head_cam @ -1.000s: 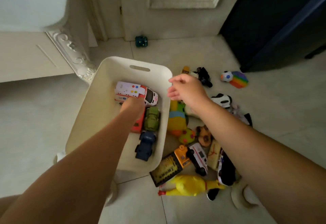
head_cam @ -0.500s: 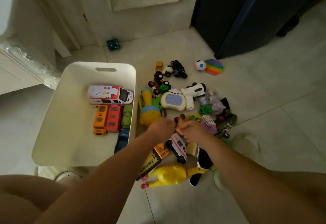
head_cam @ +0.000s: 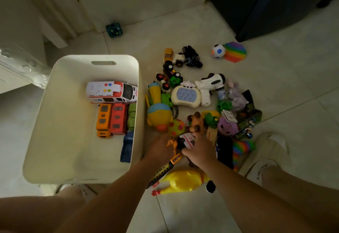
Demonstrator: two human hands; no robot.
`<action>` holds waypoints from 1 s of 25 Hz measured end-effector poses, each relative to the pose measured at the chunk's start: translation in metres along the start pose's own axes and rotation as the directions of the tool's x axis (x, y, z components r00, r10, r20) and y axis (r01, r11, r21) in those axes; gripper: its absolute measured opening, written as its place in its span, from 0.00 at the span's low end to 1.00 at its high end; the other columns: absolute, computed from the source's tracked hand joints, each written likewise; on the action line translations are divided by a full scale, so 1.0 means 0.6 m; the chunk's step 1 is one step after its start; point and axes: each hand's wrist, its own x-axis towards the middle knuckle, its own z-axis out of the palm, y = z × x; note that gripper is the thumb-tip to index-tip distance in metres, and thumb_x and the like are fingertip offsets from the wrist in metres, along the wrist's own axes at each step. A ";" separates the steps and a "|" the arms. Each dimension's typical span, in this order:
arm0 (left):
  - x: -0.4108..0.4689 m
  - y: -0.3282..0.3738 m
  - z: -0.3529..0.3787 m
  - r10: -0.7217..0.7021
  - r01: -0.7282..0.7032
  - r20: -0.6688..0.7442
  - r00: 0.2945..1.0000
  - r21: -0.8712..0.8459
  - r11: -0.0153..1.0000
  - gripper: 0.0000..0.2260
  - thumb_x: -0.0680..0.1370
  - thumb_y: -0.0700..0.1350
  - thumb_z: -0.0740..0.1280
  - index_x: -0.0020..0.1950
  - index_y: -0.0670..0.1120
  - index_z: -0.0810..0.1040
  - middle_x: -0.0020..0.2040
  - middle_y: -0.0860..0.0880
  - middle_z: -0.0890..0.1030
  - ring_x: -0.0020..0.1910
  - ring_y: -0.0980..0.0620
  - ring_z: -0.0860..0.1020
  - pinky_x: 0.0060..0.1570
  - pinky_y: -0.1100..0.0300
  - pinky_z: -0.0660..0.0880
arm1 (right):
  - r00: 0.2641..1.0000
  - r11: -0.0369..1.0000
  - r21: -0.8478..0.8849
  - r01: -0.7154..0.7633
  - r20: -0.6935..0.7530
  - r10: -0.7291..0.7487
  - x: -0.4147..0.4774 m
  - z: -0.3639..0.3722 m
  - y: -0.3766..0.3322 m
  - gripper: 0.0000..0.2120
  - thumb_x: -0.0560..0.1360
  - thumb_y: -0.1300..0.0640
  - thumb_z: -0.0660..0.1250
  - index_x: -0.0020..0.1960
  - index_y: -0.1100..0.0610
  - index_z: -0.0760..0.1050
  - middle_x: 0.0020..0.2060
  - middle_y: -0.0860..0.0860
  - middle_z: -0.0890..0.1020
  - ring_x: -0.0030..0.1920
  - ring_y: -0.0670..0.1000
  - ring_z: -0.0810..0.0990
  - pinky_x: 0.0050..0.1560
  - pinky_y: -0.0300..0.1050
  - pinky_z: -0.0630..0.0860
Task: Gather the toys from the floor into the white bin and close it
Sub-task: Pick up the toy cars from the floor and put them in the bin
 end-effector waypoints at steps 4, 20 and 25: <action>-0.009 0.034 -0.001 -0.065 0.060 -0.006 0.998 -0.321 0.945 0.19 0.80 0.51 0.62 0.69 0.46 0.69 0.61 0.45 0.78 0.53 0.43 0.80 0.54 0.46 0.78 | 0.999 0.881 0.472 0.023 0.013 -0.033 -0.021 -0.048 -0.023 0.17 0.69 0.49 0.69 0.55 0.50 0.70 0.47 0.50 0.76 0.43 0.49 0.77 0.39 0.44 0.70; -0.056 0.060 -0.122 -0.153 0.137 0.050 0.987 -0.764 0.631 0.21 0.74 0.50 0.68 0.65 0.50 0.69 0.54 0.42 0.80 0.49 0.43 0.81 0.47 0.51 0.81 | 0.927 0.977 -0.077 0.198 0.339 -0.161 -0.051 0.023 -0.059 0.38 0.71 0.45 0.72 0.74 0.46 0.56 0.65 0.54 0.66 0.63 0.56 0.73 0.58 0.46 0.73; -0.080 0.066 -0.139 -0.021 0.149 0.164 0.986 -0.825 0.546 0.23 0.72 0.50 0.69 0.66 0.51 0.70 0.56 0.39 0.80 0.51 0.41 0.81 0.51 0.47 0.79 | 0.963 0.973 -0.117 0.199 0.209 -0.172 -0.040 0.062 -0.074 0.33 0.71 0.53 0.73 0.70 0.56 0.61 0.63 0.55 0.71 0.63 0.56 0.74 0.57 0.44 0.72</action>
